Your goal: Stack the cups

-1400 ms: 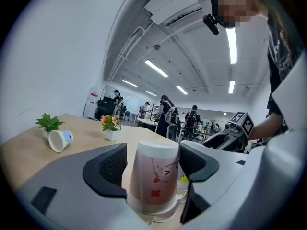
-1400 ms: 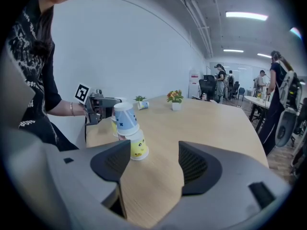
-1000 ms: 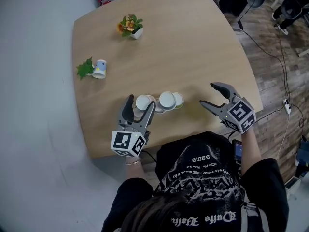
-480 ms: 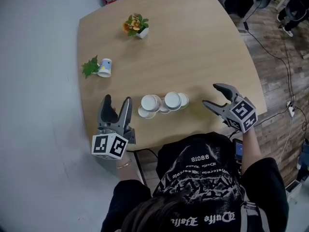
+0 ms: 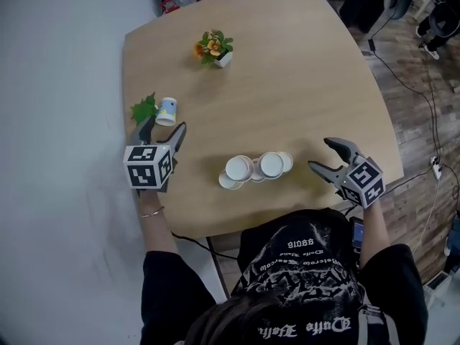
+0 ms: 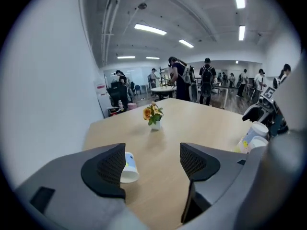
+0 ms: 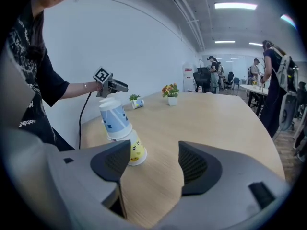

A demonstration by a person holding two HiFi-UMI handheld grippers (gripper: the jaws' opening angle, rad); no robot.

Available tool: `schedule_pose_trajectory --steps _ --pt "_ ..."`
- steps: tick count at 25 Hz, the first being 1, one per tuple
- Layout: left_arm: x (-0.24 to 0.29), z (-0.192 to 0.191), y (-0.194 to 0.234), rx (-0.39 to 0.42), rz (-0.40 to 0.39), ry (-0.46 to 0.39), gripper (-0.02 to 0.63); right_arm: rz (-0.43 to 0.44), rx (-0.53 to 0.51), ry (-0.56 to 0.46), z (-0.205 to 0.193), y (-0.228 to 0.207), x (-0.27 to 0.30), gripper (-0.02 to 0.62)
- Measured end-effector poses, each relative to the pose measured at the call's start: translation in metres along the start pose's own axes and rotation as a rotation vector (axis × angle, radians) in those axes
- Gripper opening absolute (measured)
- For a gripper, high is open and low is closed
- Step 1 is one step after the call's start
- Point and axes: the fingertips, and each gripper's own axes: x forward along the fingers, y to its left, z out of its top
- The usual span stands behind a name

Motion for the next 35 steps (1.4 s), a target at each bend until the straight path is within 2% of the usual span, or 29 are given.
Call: schedule_pose_trajectory --steps 3,6,10,16,19,24,28,31,33,35 --pt "0.042 -0.003 0.017 -0.018 -0.035 0.116 0.364 -0.006 0.032 0.016 -0.005 -0.003 0.007 0.324" --pt "0.080 -0.013 0.032 -0.027 -0.032 0.238 0.362 -0.011 0.062 0.035 -0.012 -0.006 0.012 0.324" --pt "0.118 -0.029 0.051 0.007 0.004 0.416 0.362 -0.011 0.094 0.064 -0.020 -0.008 0.016 0.324" --pt "0.152 -0.050 0.078 -0.073 0.060 0.653 0.362 -0.015 0.125 0.076 -0.022 -0.018 0.020 0.324" --pt "0.160 -0.058 0.084 -0.031 0.079 0.769 0.362 -0.018 0.137 0.078 -0.025 -0.025 0.023 0.324" --pt "0.165 -0.072 0.089 -0.047 0.100 0.881 0.361 -0.020 0.143 0.084 -0.027 -0.031 0.026 0.324" --pt "0.163 -0.090 0.084 -0.007 0.078 0.979 0.359 -0.033 0.148 0.086 -0.027 -0.039 0.026 0.324" --pt "0.162 -0.096 0.085 0.002 0.077 0.981 0.353 -0.037 0.149 0.088 -0.026 -0.042 0.027 0.324" --pt "0.162 -0.094 0.087 -0.007 0.092 0.965 0.268 -0.035 0.146 0.089 -0.025 -0.041 0.028 0.322" --pt "0.160 -0.095 0.087 -0.018 0.096 0.972 0.268 -0.032 0.142 0.090 -0.026 -0.040 0.030 0.322"
